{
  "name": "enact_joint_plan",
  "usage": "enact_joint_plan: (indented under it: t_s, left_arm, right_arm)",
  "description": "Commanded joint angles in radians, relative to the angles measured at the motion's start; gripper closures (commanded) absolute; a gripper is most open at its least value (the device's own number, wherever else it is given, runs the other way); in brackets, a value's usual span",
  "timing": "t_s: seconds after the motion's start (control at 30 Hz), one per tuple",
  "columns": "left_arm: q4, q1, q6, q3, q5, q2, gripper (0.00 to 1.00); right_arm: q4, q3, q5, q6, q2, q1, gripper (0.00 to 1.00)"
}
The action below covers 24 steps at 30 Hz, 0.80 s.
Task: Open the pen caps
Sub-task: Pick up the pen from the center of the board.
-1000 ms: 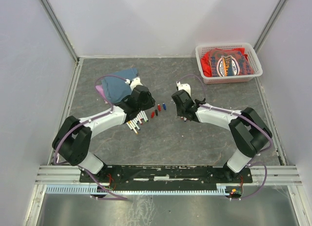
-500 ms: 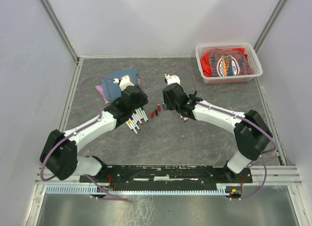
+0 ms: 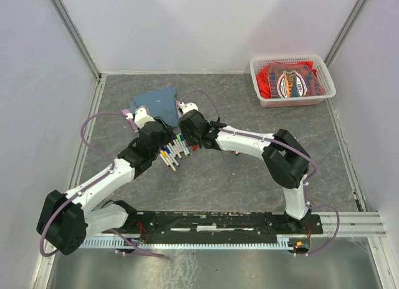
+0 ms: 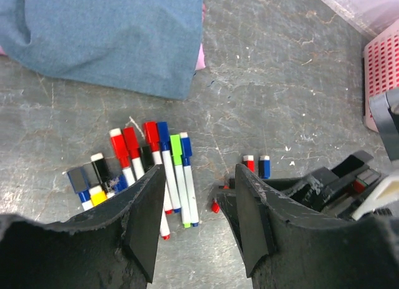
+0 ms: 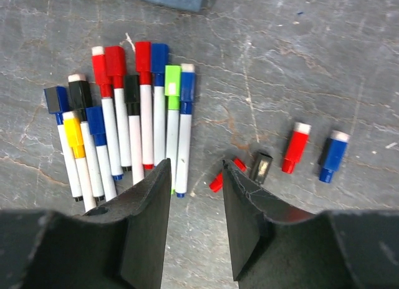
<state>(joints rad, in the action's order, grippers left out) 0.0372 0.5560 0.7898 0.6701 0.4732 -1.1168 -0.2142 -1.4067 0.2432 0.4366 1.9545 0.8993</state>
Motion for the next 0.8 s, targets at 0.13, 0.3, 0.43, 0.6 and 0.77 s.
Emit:
enact_joint_plan:
  t_s: [0.13, 0.3, 0.43, 0.6, 0.77]
  left_arm:
    - [-0.071, -0.007, 0.069, -0.051, 0.060, 0.067, 0.45]
    - [-0.071, -0.007, 0.073, -0.059, 0.066, 0.078, 0.45]
    - [-0.071, -0.005, 0.074, -0.060, 0.065, 0.082, 0.45]
    - [-0.072, -0.007, 0.076, -0.061, 0.067, 0.085, 0.45]
    - [-0.072, -0.006, 0.079, -0.058, 0.063, 0.082, 0.45]
  right_arm:
    - [-0.014, -0.106, -0.016, 0.005, 0.082, 0.015, 0.55]
    - [-0.017, -0.116, -0.017, 0.008, 0.110, 0.019, 0.55]
    - [-0.017, -0.117, -0.007, 0.009, 0.124, 0.019, 0.55]
    - [-0.017, -0.118, -0.014, 0.013, 0.135, 0.019, 0.55]
    - [-0.014, -0.117, -0.019, 0.014, 0.143, 0.021, 0.55]
